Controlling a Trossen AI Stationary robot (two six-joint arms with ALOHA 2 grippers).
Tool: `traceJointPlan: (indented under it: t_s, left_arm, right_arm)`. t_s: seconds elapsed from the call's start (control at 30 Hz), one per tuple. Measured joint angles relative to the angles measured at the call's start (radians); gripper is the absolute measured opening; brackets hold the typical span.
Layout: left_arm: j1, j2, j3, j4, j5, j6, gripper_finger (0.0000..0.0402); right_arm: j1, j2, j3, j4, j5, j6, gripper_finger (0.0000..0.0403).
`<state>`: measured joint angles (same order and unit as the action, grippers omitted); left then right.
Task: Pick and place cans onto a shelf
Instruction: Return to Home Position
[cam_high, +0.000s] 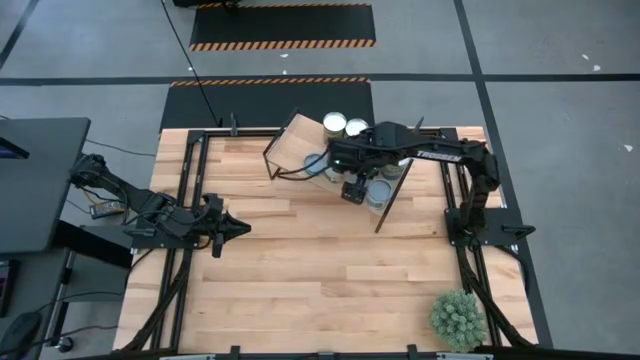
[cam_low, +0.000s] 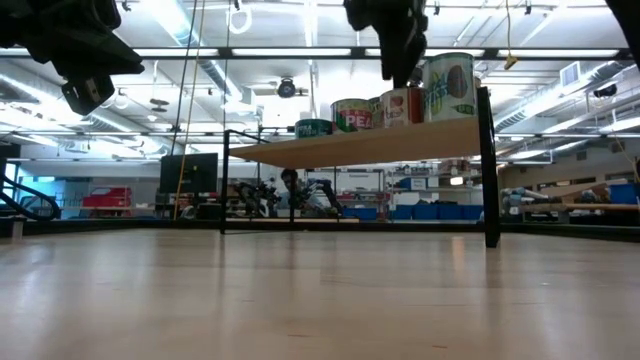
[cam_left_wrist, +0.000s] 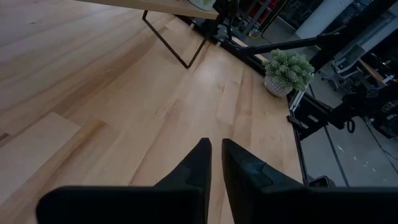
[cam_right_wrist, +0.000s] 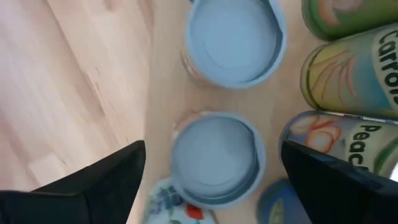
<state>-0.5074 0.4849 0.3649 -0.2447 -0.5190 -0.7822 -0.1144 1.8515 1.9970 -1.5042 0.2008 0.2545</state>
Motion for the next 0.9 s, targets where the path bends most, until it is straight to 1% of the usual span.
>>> traceJointPlan:
  t_s: [0.27,0.37,0.5,0.67,0.8,0.9]
  left_arm:
    - [0.000,-0.001,0.000,0.027,0.000,-0.018,0.0043]
    - [-0.001,-0.004,0.000,0.051,0.015,0.007,0.0043]
    - [-0.001,-0.043,0.008,0.055,0.027,0.040,0.0043]
    - [-0.001,-0.124,0.008,0.050,0.028,0.080,0.0043]
    - [-0.001,-0.185,0.008,0.046,0.031,0.120,0.0043]
    - [0.000,-0.225,0.008,0.045,0.014,0.158,0.0043]
  right_arm:
    - [0.073,-0.050,0.000,0.096,0.006,0.114,0.0378]
    - [0.125,-0.071,0.000,0.151,0.048,0.150,0.0374]
    - [0.202,-0.097,-0.012,0.201,0.117,0.174,0.0373]
    - [0.252,-0.163,-0.121,0.219,0.145,0.280,0.0371]
    - [0.289,-0.279,-0.248,0.318,0.196,0.381,0.0360]
    - [0.321,-0.365,-0.352,0.392,0.239,0.444,0.0349]
